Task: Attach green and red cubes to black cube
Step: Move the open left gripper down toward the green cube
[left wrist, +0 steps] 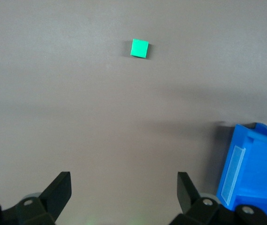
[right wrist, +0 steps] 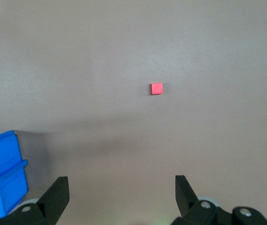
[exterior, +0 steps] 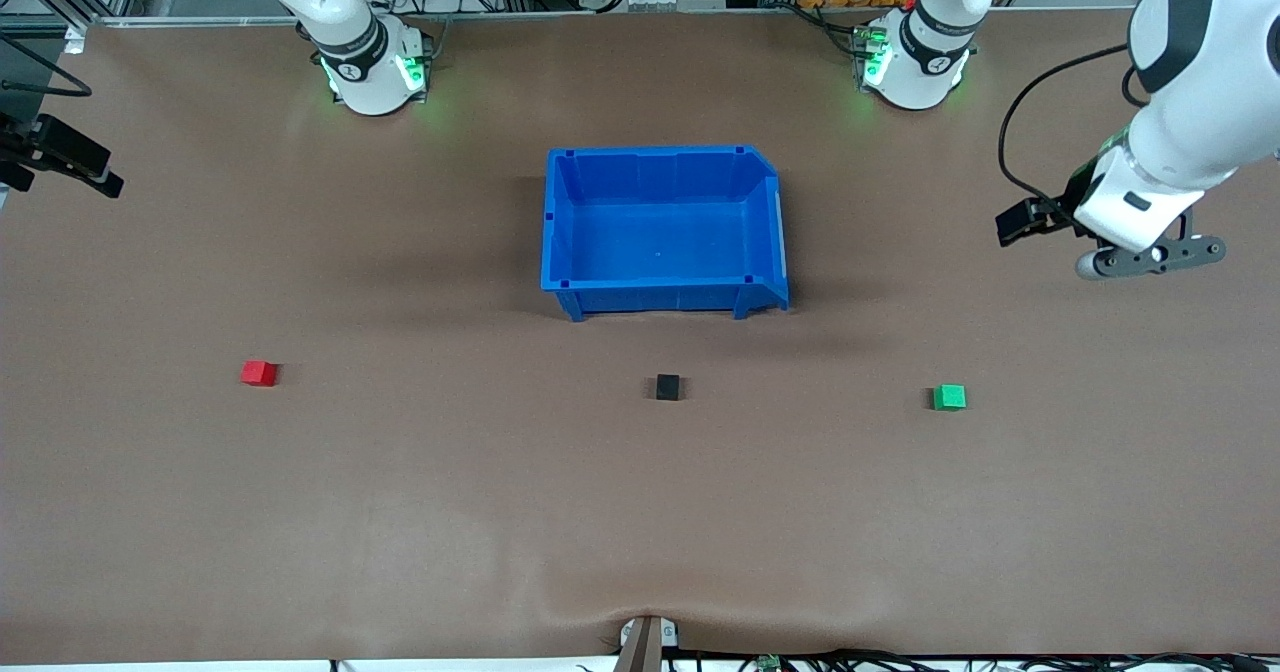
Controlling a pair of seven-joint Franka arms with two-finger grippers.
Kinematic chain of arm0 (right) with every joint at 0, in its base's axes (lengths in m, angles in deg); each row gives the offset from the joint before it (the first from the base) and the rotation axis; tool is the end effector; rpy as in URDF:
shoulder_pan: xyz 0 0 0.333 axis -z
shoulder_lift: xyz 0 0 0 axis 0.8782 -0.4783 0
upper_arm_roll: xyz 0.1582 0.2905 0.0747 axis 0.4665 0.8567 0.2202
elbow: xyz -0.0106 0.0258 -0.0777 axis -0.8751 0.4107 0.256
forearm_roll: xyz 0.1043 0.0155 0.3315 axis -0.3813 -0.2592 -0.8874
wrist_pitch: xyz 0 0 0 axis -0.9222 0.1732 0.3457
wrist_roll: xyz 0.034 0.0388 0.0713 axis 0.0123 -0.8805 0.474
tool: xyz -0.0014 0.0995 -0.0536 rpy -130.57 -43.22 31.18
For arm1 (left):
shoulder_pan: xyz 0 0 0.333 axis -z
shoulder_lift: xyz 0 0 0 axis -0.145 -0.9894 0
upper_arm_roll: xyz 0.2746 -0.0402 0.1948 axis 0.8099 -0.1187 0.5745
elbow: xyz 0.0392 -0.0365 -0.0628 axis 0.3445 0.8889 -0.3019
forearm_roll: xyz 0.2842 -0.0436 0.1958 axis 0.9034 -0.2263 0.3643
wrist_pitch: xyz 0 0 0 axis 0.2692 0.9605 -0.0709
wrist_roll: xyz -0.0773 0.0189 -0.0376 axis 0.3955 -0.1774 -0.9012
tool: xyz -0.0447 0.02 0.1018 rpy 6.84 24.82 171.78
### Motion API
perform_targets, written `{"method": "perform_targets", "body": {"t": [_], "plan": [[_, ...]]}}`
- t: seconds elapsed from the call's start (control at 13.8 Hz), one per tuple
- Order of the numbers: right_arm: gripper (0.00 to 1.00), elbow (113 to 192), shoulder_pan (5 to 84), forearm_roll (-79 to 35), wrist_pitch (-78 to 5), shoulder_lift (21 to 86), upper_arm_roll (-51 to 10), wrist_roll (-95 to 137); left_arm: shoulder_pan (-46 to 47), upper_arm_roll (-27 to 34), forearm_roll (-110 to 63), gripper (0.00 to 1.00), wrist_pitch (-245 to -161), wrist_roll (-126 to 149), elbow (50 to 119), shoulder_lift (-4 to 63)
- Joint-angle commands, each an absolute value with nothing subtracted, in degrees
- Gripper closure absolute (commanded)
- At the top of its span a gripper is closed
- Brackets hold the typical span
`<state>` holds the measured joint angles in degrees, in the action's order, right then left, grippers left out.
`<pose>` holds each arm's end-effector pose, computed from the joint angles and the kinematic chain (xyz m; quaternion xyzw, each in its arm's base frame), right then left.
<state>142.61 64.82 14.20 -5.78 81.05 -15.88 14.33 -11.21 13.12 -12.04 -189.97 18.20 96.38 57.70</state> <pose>0.4752 -0.0327 0.6719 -0.9988 0.0481 0.0082 0.0060 0.4902 -0.0459 0.5290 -0.9972 -0.0598 0.0330 0.0305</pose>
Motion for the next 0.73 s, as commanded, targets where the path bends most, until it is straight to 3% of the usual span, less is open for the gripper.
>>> {"method": "perform_targets", "body": {"t": [0.0, 0.65], "plan": [[0.00, 142.5, 65.5, 14.7, -5.1, 80.7, -15.4, 14.3, -11.9, 12.8, -11.2, 0.00, -192.3, 17.4, 96.5, 55.7], [0.00, 142.6, 65.0, 14.7, -4.9, 80.1, -15.4, 14.3, -12.2, 12.9, -11.0, 0.00, -207.9, 17.4, 100.6, 47.8]]}}
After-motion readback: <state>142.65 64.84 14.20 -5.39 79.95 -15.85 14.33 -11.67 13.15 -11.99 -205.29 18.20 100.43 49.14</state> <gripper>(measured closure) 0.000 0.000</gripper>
